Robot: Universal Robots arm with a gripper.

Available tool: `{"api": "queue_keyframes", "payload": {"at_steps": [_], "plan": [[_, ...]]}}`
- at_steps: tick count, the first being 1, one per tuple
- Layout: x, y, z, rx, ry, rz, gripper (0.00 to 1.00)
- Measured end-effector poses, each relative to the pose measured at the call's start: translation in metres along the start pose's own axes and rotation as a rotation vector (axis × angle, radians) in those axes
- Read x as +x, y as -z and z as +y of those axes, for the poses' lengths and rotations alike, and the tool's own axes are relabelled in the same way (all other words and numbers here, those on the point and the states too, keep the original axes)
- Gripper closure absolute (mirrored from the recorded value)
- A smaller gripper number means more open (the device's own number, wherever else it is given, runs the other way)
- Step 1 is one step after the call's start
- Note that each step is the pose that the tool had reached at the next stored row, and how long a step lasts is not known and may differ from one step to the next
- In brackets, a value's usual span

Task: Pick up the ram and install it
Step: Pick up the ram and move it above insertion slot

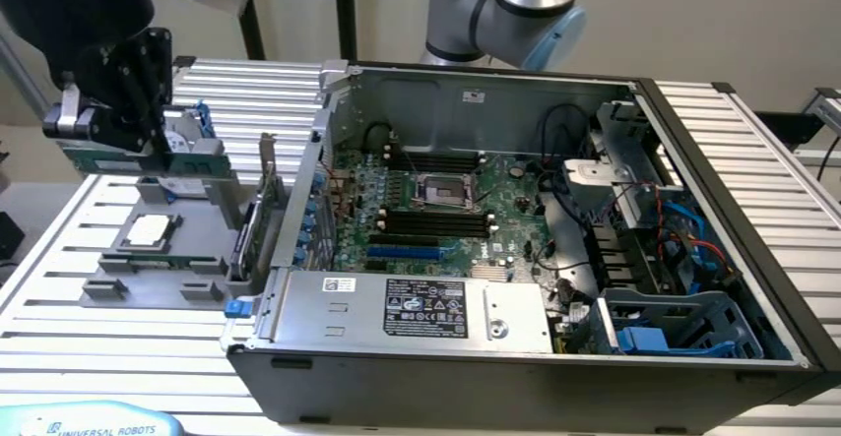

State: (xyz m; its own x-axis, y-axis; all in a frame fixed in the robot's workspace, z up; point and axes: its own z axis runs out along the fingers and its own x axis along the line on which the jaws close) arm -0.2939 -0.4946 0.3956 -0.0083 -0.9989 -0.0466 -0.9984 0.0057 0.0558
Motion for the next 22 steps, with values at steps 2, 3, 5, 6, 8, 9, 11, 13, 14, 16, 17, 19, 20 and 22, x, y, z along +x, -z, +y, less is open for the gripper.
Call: {"api": "queue_keyframes", "payload": {"at_steps": [2,3,5,6,8,9,11,13,14,16,17,19,20,22], "plan": [[0.0,0.0057,-0.0089,0.0001,0.0,-0.0002,0.87],[0.0,0.0073,-0.0131,0.0001,0.0,-0.0002,0.87],[-0.001,0.0088,-0.0222,0.0,0.0,-0.0004,0.87],[-0.001,0.0093,-0.0266,0.0,0.0,-0.0006,0.87],[-0.001,0.0104,-0.036,0.0001,0.0,-0.0014,0.87],[-0.001,0.0109,-0.0405,0.0,0.0,-0.0018,0.87],[-0.001,0.0116,-0.0494,-0.0001,0.0,-0.0025,0.87],[-0.001,0.012,-0.0585,0.0,0.0,-0.0037,0.87],[-0.001,0.0123,-0.0629,0.0,0.0,-0.0044,0.87],[-0.001,0.0128,-0.0723,0.0,0.0,-0.0064,0.87],[-0.001,0.0131,-0.0768,0.0,0.0,-0.0073,0.87],[-0.002,0.0135,-0.0858,0.0,0.001,-0.0093,0.87],[-0.002,0.0138,-0.0902,-0.0001,0.001,-0.0102,0.87],[-0.002,0.0143,-0.0992,-0.0001,0.001,-0.012,0.87]]}}
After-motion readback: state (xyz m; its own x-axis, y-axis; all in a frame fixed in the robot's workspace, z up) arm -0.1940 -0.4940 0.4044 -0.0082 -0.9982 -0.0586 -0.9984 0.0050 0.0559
